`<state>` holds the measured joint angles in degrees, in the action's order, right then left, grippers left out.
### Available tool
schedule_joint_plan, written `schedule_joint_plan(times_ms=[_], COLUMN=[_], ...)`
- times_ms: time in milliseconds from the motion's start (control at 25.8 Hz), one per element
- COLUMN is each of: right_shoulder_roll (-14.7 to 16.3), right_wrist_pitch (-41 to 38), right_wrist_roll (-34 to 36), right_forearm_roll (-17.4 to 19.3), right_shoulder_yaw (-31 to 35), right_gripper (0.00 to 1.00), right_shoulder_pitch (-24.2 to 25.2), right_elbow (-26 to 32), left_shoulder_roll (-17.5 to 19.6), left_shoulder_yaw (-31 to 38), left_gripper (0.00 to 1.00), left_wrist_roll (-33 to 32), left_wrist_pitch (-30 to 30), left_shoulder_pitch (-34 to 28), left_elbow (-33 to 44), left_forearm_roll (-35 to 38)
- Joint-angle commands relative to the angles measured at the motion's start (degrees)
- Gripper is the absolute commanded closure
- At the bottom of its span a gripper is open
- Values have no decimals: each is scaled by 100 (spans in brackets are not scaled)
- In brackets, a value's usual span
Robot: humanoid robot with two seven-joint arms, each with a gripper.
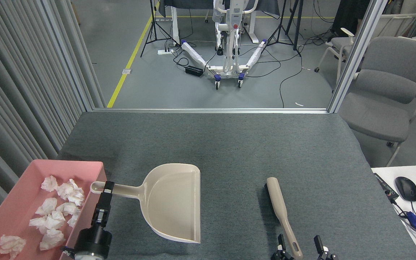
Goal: Sweep and dump garbage into bin
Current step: 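Lower the empty dustpan back onto the table with the left hand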
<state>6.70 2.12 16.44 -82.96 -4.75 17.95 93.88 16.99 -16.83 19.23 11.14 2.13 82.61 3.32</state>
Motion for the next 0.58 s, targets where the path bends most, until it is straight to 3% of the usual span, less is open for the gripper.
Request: schedule_joint_plan(times_ms=[0,233,543], right_shoulder_roll=[6,6,6], right_wrist_pitch=[16,121,209], right_wrist_roll=[-18,-176,-247], right_forearm_roll=[-10,-10,-10], right_shoulder_yaw=[36,132,132], right_gripper=[2,2,2], right_shoulder_pitch=[7,-2,-20], right_elbow=[157,289,333], left_shoulder_roll=[-442,-908,-1128], left_shoulder_yaw=[-40,-14,-14], left_gripper=[100,100,100], left_wrist_roll=[-7,19,99], left_wrist_pitch=[-32,11,205], left_shoulder_pitch=[-29,-11,-11], left_elbow=[-299,-501,-958], left_forearm_roll=[406,397,397])
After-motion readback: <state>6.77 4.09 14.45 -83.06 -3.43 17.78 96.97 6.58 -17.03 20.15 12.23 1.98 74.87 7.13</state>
